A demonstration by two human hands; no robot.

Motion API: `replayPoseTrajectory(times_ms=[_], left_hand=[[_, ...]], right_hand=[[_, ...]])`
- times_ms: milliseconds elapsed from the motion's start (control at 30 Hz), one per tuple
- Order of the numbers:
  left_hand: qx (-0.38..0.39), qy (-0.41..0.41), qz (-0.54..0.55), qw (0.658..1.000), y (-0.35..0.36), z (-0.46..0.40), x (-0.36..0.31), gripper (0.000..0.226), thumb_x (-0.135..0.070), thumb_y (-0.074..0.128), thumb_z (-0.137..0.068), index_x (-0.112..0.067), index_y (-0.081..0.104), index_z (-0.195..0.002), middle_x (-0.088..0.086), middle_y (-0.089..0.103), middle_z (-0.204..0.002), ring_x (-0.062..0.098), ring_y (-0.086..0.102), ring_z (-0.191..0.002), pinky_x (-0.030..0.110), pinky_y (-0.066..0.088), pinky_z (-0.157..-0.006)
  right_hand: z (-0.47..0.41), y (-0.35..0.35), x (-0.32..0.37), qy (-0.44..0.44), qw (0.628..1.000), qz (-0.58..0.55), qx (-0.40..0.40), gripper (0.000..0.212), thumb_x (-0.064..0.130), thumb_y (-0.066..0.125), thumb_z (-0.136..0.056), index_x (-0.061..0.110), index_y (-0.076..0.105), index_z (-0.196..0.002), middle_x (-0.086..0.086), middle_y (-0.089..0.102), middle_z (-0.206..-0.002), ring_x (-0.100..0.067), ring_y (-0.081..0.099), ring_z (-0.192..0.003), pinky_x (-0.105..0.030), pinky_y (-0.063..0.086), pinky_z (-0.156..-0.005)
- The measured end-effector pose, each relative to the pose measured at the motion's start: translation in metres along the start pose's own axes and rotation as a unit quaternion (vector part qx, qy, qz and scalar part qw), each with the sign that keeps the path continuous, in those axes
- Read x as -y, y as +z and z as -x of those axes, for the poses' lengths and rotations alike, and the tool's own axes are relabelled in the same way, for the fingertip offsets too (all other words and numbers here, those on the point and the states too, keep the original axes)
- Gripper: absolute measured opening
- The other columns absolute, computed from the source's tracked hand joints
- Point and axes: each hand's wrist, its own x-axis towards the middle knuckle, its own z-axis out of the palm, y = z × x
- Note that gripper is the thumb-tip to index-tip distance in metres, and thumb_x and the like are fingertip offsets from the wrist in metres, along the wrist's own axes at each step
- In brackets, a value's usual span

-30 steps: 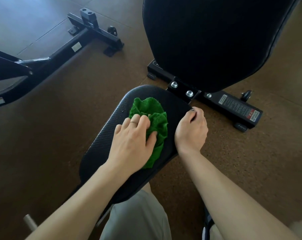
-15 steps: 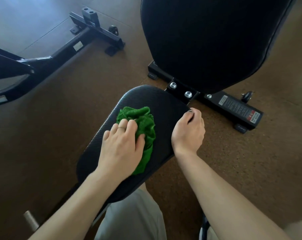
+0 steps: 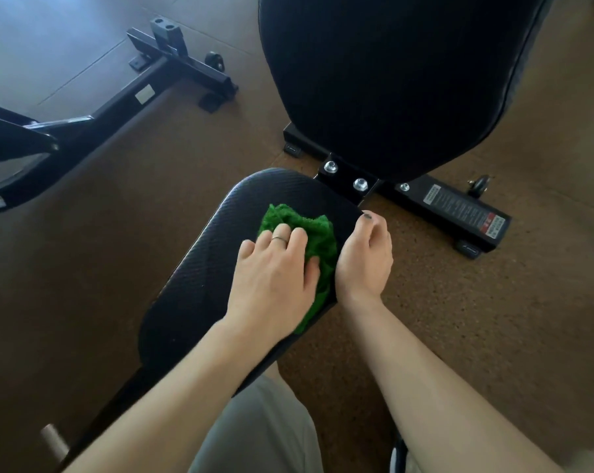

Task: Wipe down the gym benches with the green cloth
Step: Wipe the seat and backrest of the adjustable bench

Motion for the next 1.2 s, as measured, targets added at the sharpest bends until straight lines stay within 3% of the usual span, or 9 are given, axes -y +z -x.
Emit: replayPoseTrajectory(times_ms=[167, 267, 533, 700, 800, 900, 1033, 1133, 1200], left_hand=[[-0.003, -0.018, 0.010, 1.000, 0.016, -0.086, -0.007, 0.030, -0.039, 0.044, -0.105, -0.013, 0.054, -0.114, 0.007, 0.060, -0.117, 0.032, 0.057, -0.110, 0.045, 0.038, -0.088], [0.001, -0.040, 0.006, 0.999, 0.019, -0.110, -0.021, 0.035, -0.040, 0.041, -0.105, -0.013, 0.053, -0.125, 0.007, 0.059, -0.127, 0.030, 0.054, -0.117, 0.044, 0.037, -0.095], [0.039, 0.148, 0.030, 0.988, 0.008, -0.031, -0.028, 0.030, -0.044, 0.040, -0.102, -0.020, 0.055, -0.111, -0.001, 0.061, -0.110, 0.024, 0.059, -0.103, 0.039, 0.037, -0.082], [0.044, 0.064, 0.026, 0.997, 0.023, -0.104, -0.044, 0.032, -0.042, 0.041, -0.106, -0.016, 0.055, -0.120, 0.005, 0.060, -0.127, 0.029, 0.055, -0.120, 0.043, 0.036, -0.096], [0.042, 0.047, 0.013, 0.998, 0.017, -0.096, -0.051, 0.035, -0.040, 0.041, -0.106, -0.016, 0.053, -0.128, 0.007, 0.058, -0.133, 0.030, 0.052, -0.125, 0.044, 0.036, -0.102], [0.033, 0.086, 0.040, 0.995, 0.005, -0.036, -0.033, 0.030, -0.038, 0.043, -0.104, -0.018, 0.055, -0.122, 0.002, 0.061, -0.123, 0.026, 0.056, -0.115, 0.041, 0.038, -0.094], [0.055, 0.108, 0.022, 0.992, 0.000, -0.005, -0.010, 0.034, -0.044, 0.035, -0.101, -0.019, 0.056, -0.113, -0.001, 0.062, -0.110, 0.025, 0.058, -0.103, 0.038, 0.039, -0.084], [0.027, 0.046, 0.009, 0.999, 0.008, -0.050, -0.009, 0.030, -0.039, 0.041, -0.104, -0.015, 0.055, -0.115, 0.007, 0.061, -0.119, 0.031, 0.057, -0.111, 0.044, 0.038, -0.089], [0.029, -0.023, 0.014, 0.999, 0.013, -0.084, -0.011, 0.033, -0.038, 0.040, -0.106, -0.012, 0.053, -0.122, 0.009, 0.059, -0.126, 0.032, 0.054, -0.117, 0.044, 0.037, -0.094]], right_hand=[[-0.004, -0.003, -0.001, 0.044, 0.997, -0.052, 0.035, 0.045, 0.051, 0.029, -0.099, 0.037, 0.062, -0.126, 0.006, 0.063, -0.121, -0.015, 0.060, -0.110, -0.048, 0.049, -0.101], [-0.008, -0.011, 0.005, 0.078, 0.992, -0.076, 0.067, 0.043, 0.049, 0.027, -0.107, 0.039, 0.065, -0.124, 0.008, 0.065, -0.118, -0.010, 0.059, -0.106, -0.042, 0.049, -0.099], [-0.020, -0.038, 0.014, 0.233, 0.929, -0.225, 0.176, 0.061, 0.064, 0.023, -0.105, 0.030, 0.068, -0.130, -0.006, 0.077, -0.118, -0.026, 0.070, -0.112, -0.044, 0.053, -0.100], [-0.025, -0.029, 0.009, 0.220, 0.942, -0.184, 0.171, 0.061, 0.064, 0.028, -0.104, 0.029, 0.058, -0.143, -0.006, 0.066, -0.136, -0.023, 0.063, -0.122, -0.045, 0.046, -0.111], [-0.022, -0.028, 0.009, 0.199, 0.952, -0.161, 0.169, 0.063, 0.065, 0.028, -0.104, 0.025, 0.057, -0.143, -0.002, 0.064, -0.133, -0.019, 0.060, -0.119, -0.040, 0.044, -0.110], [-0.014, -0.027, 0.011, 0.183, 0.963, -0.129, 0.152, 0.048, 0.060, 0.033, -0.105, 0.026, 0.067, -0.113, -0.002, 0.069, -0.113, -0.020, 0.064, -0.104, -0.040, 0.049, -0.100], [-0.009, -0.013, 0.002, 0.077, 0.989, -0.083, 0.095, 0.032, 0.044, 0.037, -0.107, 0.035, 0.066, -0.119, 0.003, 0.070, -0.108, -0.016, 0.067, -0.098, -0.037, 0.055, -0.086], [-0.010, -0.011, 0.001, 0.009, 0.998, -0.036, 0.052, 0.029, 0.041, 0.038, -0.109, 0.029, 0.064, -0.115, 0.006, 0.067, -0.099, -0.010, 0.063, -0.088, -0.025, 0.044, -0.067], [-0.013, -0.008, -0.001, -0.003, 0.999, -0.016, 0.040, 0.034, 0.044, 0.038, -0.109, 0.023, 0.064, -0.105, 0.005, 0.065, -0.090, -0.011, 0.060, -0.080, -0.028, 0.042, -0.065]])
